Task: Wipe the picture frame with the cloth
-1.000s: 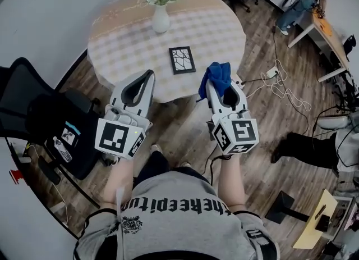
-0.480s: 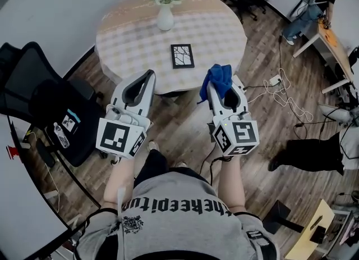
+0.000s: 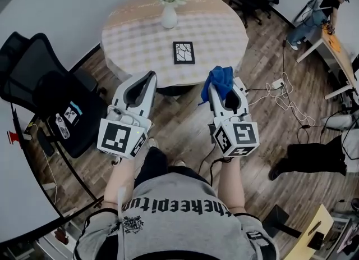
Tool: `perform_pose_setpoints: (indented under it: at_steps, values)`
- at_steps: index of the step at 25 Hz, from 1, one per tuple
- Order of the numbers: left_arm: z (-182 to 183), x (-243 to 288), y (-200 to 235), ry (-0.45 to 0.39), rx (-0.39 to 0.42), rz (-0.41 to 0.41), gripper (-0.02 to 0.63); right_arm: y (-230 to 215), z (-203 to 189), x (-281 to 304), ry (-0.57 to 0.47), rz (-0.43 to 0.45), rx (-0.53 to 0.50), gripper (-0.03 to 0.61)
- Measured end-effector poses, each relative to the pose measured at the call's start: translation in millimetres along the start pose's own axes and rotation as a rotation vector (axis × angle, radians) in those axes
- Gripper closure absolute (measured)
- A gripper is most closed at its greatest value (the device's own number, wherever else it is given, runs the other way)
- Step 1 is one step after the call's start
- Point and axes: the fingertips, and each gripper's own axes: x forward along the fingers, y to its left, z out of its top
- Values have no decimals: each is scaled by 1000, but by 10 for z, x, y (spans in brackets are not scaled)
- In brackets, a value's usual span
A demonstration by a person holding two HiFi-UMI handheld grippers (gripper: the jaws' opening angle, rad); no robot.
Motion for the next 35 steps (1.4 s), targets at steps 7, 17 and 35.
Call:
perform_pose_setpoints:
  at_steps: [7, 17, 35]
  values:
    - [29, -148, -158, 6, 12, 17, 597, 43, -27, -177, -6, 25, 4, 428]
    - [94, -231, -268, -2, 23, 21, 597, 82, -16, -300, -11, 36, -14, 428]
    - [61, -182, -220, 4, 27, 20, 597, 132, -16, -203, -14, 53, -25, 428]
